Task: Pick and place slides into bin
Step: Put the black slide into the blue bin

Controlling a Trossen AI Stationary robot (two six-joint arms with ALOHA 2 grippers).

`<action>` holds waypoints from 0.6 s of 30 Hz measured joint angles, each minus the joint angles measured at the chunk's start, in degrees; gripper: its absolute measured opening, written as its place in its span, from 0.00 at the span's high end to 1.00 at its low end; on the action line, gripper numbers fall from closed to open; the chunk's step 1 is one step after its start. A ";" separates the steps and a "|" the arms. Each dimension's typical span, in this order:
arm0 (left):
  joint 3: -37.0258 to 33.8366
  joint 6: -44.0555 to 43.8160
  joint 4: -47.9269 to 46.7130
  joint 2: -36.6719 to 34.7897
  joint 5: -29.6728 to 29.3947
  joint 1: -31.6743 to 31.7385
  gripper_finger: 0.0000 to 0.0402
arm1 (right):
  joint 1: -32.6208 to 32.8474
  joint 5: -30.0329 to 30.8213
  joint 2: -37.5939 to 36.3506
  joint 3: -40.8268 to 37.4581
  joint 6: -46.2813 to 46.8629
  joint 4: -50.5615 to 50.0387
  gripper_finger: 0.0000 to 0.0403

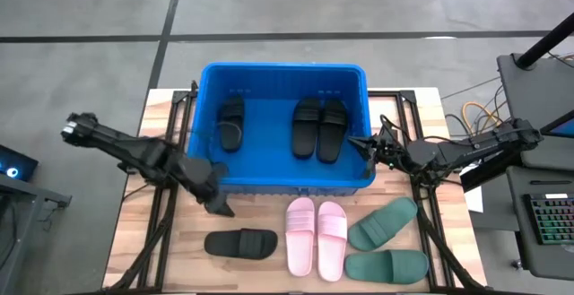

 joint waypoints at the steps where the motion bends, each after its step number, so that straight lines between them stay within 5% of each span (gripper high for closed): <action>1: 0.27 -1.08 -0.01 1.17 -0.82 -1.55 0.28 | 0.00 -0.01 0.01 0.00 -0.23 0.00 0.97; 13: 1.94 -17.32 1.47 9.70 -15.59 -16.47 0.28 | 0.00 -0.01 -0.01 0.00 -0.47 -0.06 0.97; 18: 2.35 -22.15 1.85 13.49 -16.80 -19.15 0.28 | 0.00 -0.01 -0.01 0.00 -0.59 -0.26 0.97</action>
